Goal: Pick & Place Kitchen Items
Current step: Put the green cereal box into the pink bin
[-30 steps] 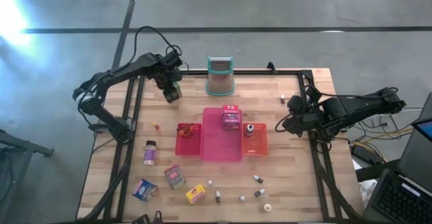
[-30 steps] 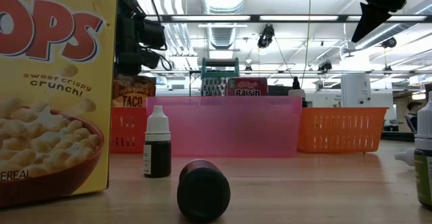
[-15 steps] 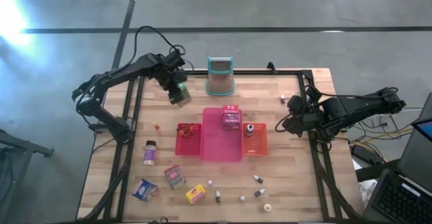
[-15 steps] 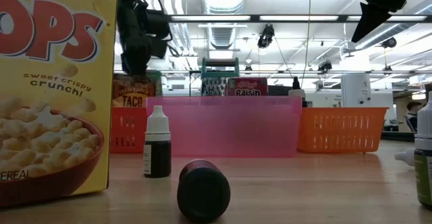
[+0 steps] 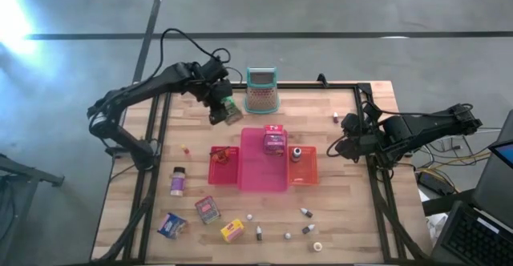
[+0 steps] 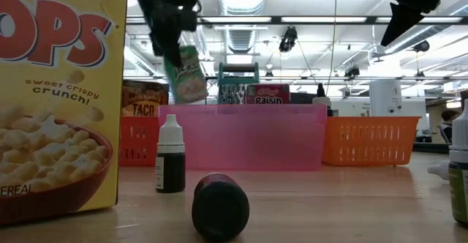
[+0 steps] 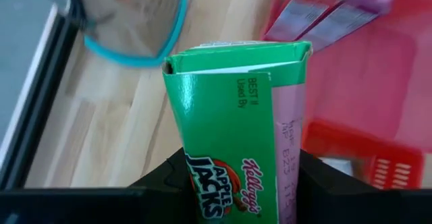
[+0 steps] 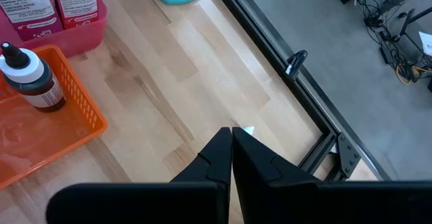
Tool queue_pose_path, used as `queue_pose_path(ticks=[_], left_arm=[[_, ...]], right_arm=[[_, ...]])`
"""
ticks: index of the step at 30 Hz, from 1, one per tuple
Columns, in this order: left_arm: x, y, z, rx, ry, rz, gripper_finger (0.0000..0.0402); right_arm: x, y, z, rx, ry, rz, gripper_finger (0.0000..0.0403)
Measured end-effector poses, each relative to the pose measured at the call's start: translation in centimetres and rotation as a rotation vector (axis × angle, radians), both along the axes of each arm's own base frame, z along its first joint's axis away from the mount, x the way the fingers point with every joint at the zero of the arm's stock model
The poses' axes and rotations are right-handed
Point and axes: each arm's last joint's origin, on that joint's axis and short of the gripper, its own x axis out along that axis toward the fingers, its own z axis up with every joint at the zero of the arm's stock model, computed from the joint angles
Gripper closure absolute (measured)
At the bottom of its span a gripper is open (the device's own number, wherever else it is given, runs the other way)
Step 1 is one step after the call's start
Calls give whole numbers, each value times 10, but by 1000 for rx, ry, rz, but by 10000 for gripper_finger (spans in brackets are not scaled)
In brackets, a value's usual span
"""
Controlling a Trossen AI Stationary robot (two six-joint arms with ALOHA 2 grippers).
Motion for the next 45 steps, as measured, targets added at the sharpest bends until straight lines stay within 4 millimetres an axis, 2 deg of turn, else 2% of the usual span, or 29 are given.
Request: queue_pose_path(ticks=[9,17,26,39,45], left_arm=[[16,-29,28,32,-86,-98,255],[23,-47,31,26,-98,-142,255],[30,-48,25,14,-75,-138,255],[51,-44,27,49,-48,-165,255],[56,-42,17,68,25,-144,255]], right_arm=[[0,0,0,0,0,0,394],[0,0,0,0,0,0,394],[0,0,0,0,0,0,394],[0,0,0,0,0,0,394],[0,0,0,0,0,0,394]])
